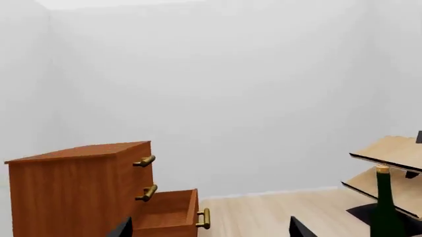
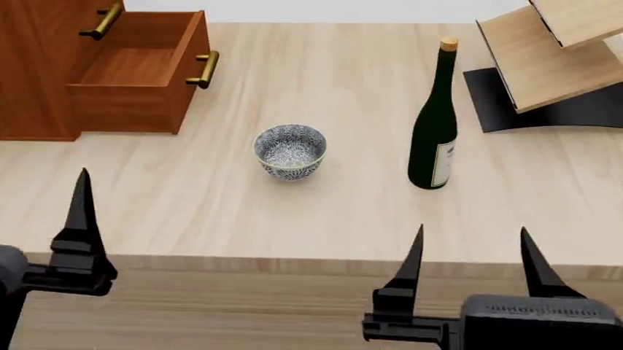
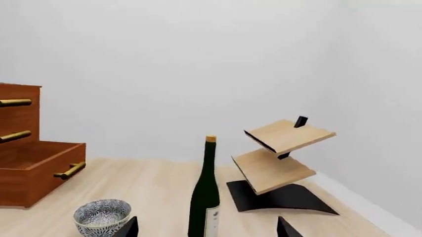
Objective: Put the bowl in the bottom drawer of the cabinet.
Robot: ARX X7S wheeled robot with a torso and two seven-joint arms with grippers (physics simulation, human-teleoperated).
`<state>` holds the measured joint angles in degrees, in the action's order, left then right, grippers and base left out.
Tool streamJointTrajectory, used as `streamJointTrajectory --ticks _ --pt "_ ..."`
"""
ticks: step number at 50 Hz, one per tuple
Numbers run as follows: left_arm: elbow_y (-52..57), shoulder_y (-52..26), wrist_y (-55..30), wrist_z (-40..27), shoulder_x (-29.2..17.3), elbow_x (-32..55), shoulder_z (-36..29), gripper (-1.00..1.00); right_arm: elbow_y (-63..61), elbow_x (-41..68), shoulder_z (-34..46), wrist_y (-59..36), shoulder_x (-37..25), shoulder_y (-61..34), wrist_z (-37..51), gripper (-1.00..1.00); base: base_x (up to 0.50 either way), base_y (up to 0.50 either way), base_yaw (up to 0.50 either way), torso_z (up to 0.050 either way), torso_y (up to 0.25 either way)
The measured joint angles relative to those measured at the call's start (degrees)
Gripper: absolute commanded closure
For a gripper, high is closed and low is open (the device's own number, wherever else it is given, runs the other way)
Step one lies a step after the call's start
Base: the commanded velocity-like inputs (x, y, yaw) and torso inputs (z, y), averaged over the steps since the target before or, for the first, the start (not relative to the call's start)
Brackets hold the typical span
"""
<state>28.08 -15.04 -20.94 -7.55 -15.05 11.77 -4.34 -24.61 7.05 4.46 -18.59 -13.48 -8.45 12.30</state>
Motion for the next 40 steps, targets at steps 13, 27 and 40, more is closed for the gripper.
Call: streamJointTrajectory --ticks 13,27,40 --pt "6.9 -7.2 -6.4 -0.9 -2.2 2.9 3.1 -1.0 -4.3 0.6 -0.2 -5.2 -1.3 -3.8 0.5 -1.0 0.0 0.0 0.0 0.0 0.0" --pt "14.2 -15.1 -14.2 -1.5 -5.3 7.7 7.8 -1.0 -6.5 0.8 0.3 -8.4 -2.0 -6.3 1.0 -1.0 0.0 0.0 0.0 0.0 0.0" --pt "19.1 -19.3 -19.2 -1.8 -7.9 11.1 10.8 -1.0 -7.4 0.8 0.9 -9.6 -2.3 -7.2 1.5 -1.0 0.0 0.0 0.0 0.0 0.0"
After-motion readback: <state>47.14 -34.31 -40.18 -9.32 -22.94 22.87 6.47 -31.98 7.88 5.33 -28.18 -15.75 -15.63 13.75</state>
